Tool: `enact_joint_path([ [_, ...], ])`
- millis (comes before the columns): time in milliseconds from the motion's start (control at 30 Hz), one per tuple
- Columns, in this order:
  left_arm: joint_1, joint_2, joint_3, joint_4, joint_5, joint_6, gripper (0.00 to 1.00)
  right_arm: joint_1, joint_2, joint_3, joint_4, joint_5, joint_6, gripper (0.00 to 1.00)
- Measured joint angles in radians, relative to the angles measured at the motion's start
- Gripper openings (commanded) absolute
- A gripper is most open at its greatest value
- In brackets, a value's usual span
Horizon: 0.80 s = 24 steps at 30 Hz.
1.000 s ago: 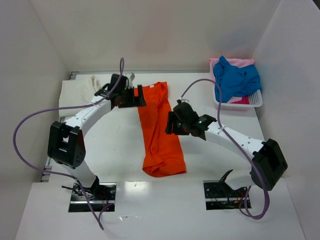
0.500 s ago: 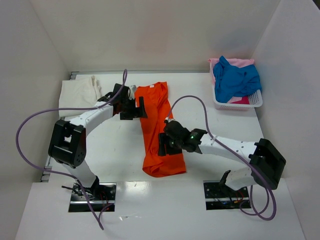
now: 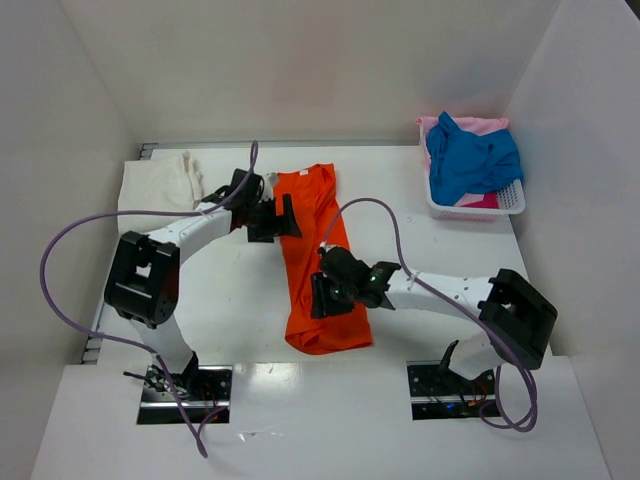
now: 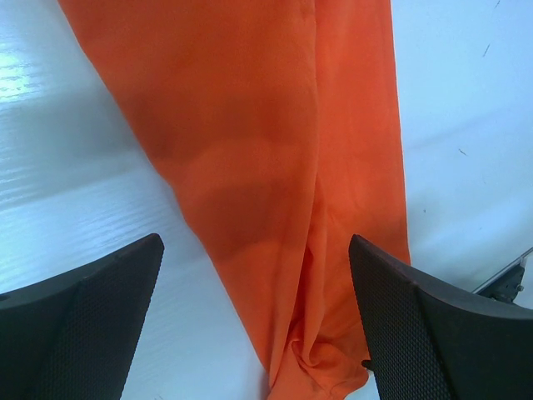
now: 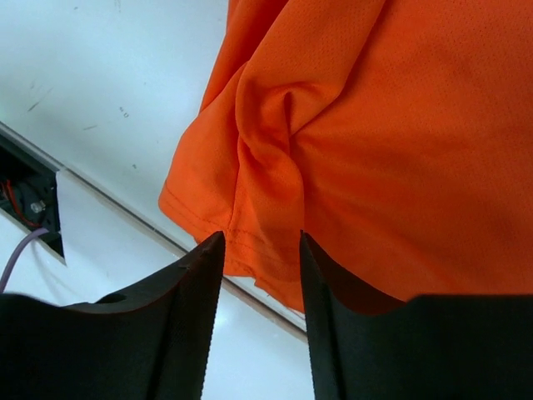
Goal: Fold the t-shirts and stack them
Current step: Rotate the tshirt 90 degrees
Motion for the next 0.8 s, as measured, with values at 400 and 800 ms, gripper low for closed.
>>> enact_joint_path([
  [400,0.0,0.039,0.0,0.014,0.011,-0.001,0.99,0.0,0.018,-0.002,0.011,0.005,-0.013,0.03],
  [800,-0.004,0.117,0.002,0.042,0.053,-0.002,0.93,0.0,-0.223,-0.112,-0.053,0.031,0.059,0.0],
])
